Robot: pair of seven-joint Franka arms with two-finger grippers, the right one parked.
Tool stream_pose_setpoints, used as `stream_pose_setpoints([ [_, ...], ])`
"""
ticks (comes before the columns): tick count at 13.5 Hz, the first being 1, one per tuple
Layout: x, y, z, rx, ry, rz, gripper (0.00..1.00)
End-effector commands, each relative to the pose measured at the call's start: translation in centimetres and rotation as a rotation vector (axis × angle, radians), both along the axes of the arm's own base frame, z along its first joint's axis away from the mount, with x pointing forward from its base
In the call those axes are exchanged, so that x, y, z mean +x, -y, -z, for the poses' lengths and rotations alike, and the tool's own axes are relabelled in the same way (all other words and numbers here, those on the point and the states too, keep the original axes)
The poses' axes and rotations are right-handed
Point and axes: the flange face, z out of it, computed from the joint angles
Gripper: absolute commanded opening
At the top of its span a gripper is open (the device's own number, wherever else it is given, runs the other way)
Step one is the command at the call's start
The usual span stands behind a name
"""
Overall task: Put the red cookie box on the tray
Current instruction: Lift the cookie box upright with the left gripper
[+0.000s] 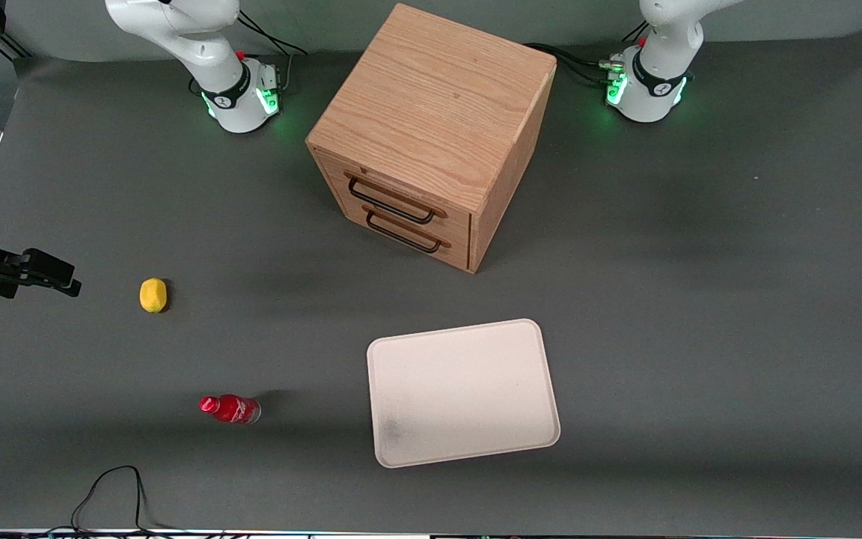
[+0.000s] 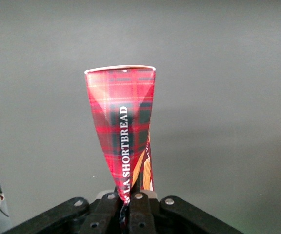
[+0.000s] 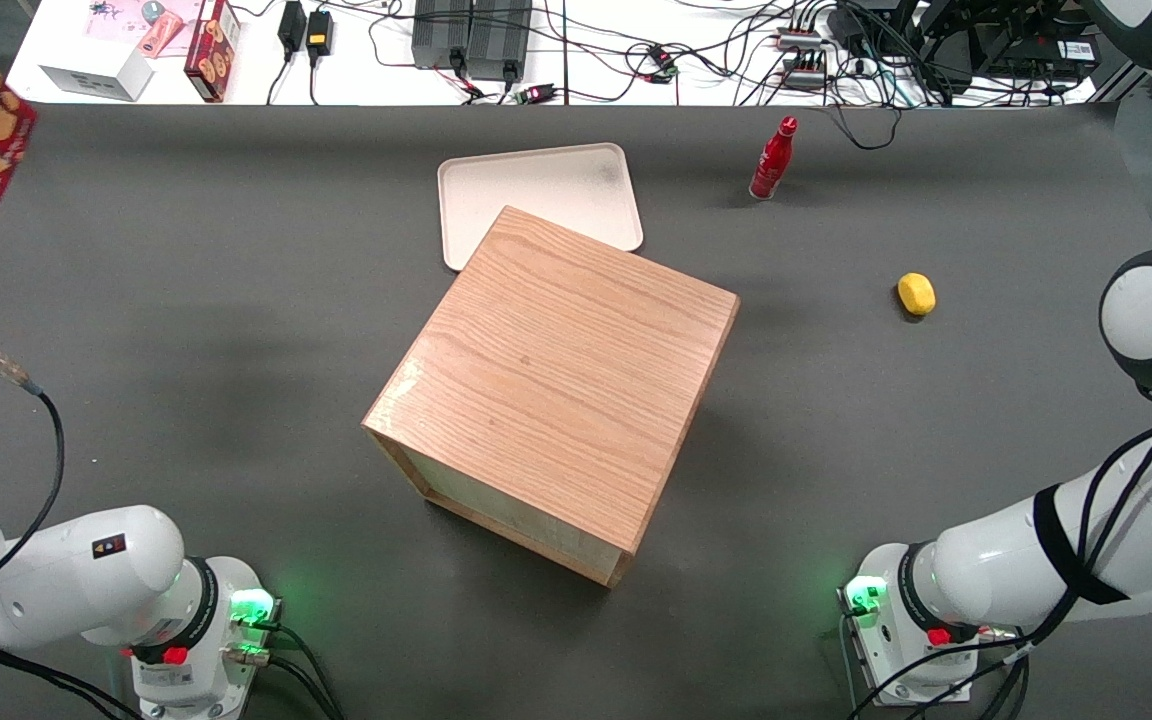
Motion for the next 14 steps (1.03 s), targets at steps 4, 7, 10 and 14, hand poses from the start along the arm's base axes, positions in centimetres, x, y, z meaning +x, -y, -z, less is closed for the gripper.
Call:
stream_pose_setpoints([
  [4, 4.0, 17.2, 1.4, 0.012, -0.034, 0.022, 0.00],
  [7, 6.0, 25.8, 1.7, 0.008, -0.022, -0.050, 0.00],
  [10, 7.8, 35.1, 1.5, -0.021, -0.012, -0.111, 0.00],
  [14, 9.0, 44.7, 1.3, -0.039, 0.034, -0.181, 0.00],
])
